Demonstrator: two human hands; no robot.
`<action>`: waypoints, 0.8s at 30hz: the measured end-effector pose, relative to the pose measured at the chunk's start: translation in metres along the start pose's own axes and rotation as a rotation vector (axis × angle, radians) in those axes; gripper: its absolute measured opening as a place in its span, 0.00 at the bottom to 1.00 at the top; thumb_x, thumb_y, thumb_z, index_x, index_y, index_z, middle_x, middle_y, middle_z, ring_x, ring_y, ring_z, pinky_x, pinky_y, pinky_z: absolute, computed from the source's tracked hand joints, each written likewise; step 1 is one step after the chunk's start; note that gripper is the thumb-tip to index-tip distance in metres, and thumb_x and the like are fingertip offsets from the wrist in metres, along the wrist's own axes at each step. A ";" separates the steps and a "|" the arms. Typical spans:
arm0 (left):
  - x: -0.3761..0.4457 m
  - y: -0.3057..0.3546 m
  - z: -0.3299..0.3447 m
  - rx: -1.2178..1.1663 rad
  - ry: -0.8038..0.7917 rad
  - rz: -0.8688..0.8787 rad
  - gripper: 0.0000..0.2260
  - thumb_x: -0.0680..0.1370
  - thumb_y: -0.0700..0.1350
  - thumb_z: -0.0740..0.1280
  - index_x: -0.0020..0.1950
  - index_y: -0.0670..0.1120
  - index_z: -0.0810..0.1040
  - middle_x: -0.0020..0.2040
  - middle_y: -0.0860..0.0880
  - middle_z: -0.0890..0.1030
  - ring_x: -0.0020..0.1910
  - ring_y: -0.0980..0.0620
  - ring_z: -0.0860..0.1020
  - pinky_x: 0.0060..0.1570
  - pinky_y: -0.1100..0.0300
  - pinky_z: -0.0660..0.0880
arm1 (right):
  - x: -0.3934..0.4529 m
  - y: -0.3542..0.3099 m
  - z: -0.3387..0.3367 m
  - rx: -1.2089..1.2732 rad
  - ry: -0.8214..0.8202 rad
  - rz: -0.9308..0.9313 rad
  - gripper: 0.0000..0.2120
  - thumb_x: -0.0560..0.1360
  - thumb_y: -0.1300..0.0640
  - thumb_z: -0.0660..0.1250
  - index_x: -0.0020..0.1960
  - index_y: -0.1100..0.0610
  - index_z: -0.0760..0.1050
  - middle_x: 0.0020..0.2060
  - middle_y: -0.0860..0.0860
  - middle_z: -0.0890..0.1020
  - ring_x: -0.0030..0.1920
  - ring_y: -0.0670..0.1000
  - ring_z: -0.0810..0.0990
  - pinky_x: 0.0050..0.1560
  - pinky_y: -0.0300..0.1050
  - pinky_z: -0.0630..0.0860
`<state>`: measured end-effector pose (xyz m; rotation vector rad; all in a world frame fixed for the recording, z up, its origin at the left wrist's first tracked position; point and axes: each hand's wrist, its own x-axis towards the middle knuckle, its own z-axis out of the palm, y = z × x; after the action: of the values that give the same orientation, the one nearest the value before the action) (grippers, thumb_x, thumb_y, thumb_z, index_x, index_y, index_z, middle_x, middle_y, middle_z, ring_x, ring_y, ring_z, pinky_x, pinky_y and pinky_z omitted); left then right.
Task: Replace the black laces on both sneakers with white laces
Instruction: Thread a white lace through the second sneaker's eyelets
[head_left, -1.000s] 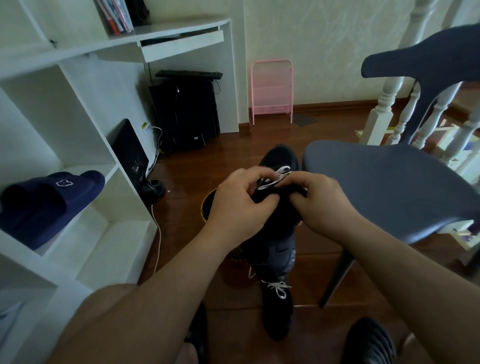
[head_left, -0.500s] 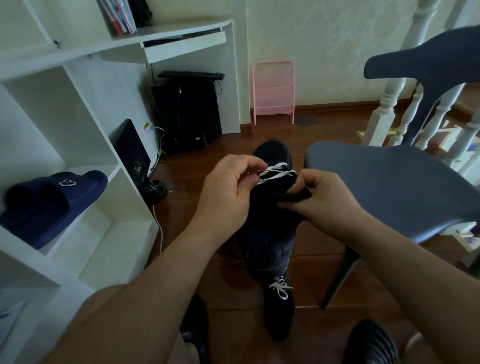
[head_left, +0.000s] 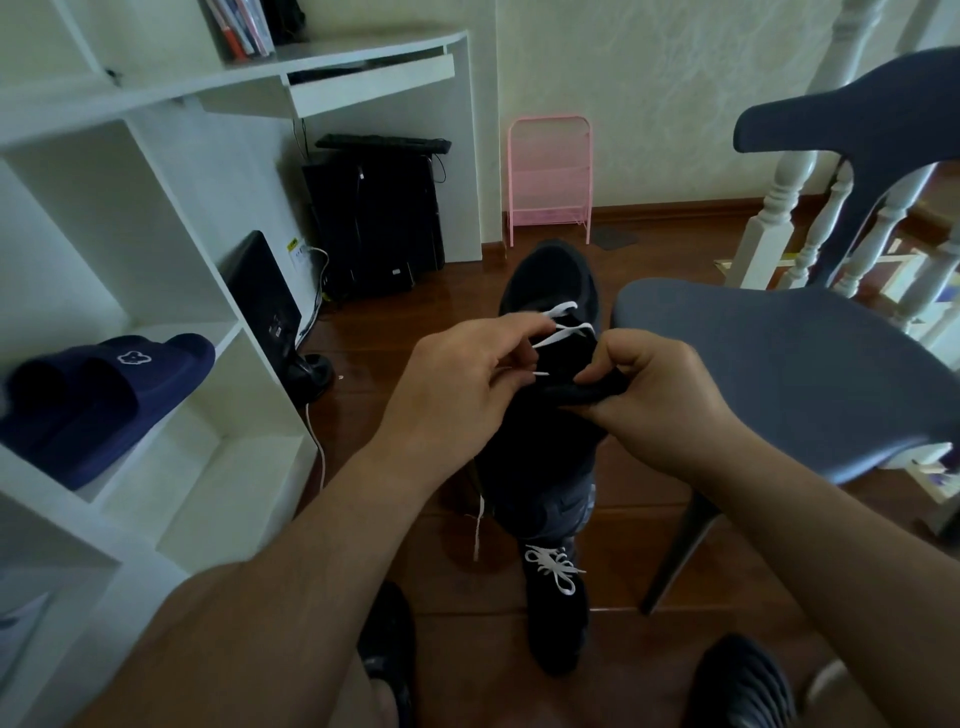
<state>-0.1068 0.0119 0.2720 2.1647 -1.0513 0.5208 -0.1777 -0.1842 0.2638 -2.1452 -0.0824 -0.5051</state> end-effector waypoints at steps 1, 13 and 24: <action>0.000 0.002 0.000 -0.012 -0.005 -0.003 0.26 0.76 0.38 0.77 0.72 0.54 0.78 0.52 0.58 0.82 0.53 0.62 0.80 0.57 0.76 0.72 | 0.000 0.000 0.000 -0.005 0.005 -0.014 0.12 0.69 0.66 0.81 0.38 0.56 0.78 0.39 0.48 0.82 0.38 0.40 0.83 0.33 0.31 0.77; -0.001 0.008 0.006 -0.158 0.041 -0.110 0.24 0.75 0.40 0.79 0.67 0.57 0.77 0.46 0.57 0.80 0.48 0.58 0.83 0.53 0.62 0.81 | 0.001 0.007 -0.001 -0.149 0.023 -0.226 0.12 0.68 0.67 0.80 0.40 0.55 0.80 0.39 0.43 0.80 0.42 0.40 0.80 0.40 0.28 0.73; -0.001 0.016 0.007 0.012 -0.040 -0.042 0.19 0.77 0.37 0.75 0.66 0.52 0.80 0.51 0.56 0.82 0.51 0.59 0.79 0.54 0.62 0.78 | 0.003 0.008 -0.003 -0.282 -0.003 -0.375 0.12 0.67 0.67 0.80 0.39 0.54 0.79 0.37 0.47 0.78 0.37 0.47 0.77 0.38 0.39 0.73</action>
<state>-0.1195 -0.0004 0.2728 2.2116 -1.0235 0.4674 -0.1740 -0.1913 0.2601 -2.4172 -0.4448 -0.7674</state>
